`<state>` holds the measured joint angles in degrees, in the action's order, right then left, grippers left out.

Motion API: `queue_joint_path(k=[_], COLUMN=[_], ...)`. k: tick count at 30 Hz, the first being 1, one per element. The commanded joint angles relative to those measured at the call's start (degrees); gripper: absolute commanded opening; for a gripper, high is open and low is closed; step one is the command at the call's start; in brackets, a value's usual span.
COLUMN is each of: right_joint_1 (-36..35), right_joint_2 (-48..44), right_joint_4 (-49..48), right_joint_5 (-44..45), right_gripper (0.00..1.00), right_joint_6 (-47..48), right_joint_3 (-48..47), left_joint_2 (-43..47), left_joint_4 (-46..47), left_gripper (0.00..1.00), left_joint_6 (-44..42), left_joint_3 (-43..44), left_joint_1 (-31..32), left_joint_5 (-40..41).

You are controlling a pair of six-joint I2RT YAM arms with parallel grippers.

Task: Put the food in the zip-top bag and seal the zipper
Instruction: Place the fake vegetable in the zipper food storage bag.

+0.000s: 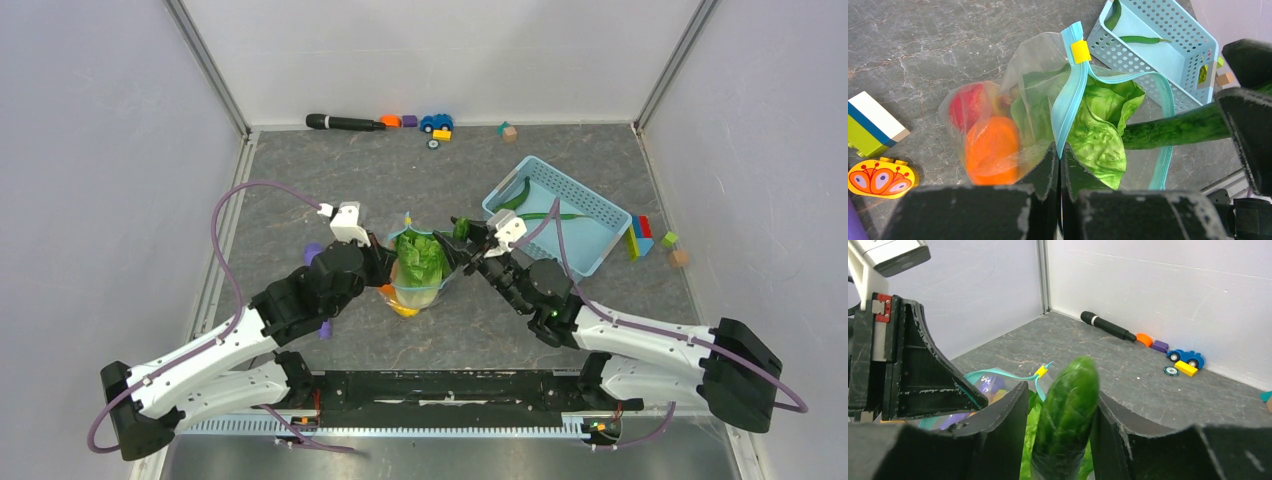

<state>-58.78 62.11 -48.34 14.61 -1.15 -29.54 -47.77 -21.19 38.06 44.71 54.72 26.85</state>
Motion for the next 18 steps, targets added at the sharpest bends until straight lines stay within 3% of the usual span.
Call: queue_joint_path(k=[1,2,4,5,12,18], right_joint_1=[-0.5,-0.4,-0.5,-0.6,-0.5,-0.5], right_joint_2=[-1.7,-2.0,-2.4,-2.5,0.6,1.7], right_joint_4=[9.6,11.6,15.2,17.4,29.4,24.5], right_joint_5=[2.6,2.9,3.5,3.8,-4.4,-4.5], right_gripper=[0.45,0.35,0.03,0.00,0.00,0.00], right_joint_6=[-0.2,-0.4,-0.9,-1.7,-9.6,-14.7], right_joint_3=[-5.4,-6.2,-7.7,-8.6,-15.6,-12.0], left_joint_2=[1.2,1.1,1.1,1.1,0.7,1.2], left_joint_4=[0.4,0.3,0.4,0.4,0.5,1.0], left_gripper=[0.02,0.02,0.02,0.02,0.02,0.02], left_joint_6=[1.7,1.7,1.7,1.7,1.8,2.3], left_joint_3=[-0.3,-0.4,-0.5,-0.5,-0.5,-1.0], left_joint_1=[-0.1,0.0,-0.1,-0.1,-0.1,-0.1], left_joint_5=[1.6,1.7,1.7,1.7,1.5,0.5])
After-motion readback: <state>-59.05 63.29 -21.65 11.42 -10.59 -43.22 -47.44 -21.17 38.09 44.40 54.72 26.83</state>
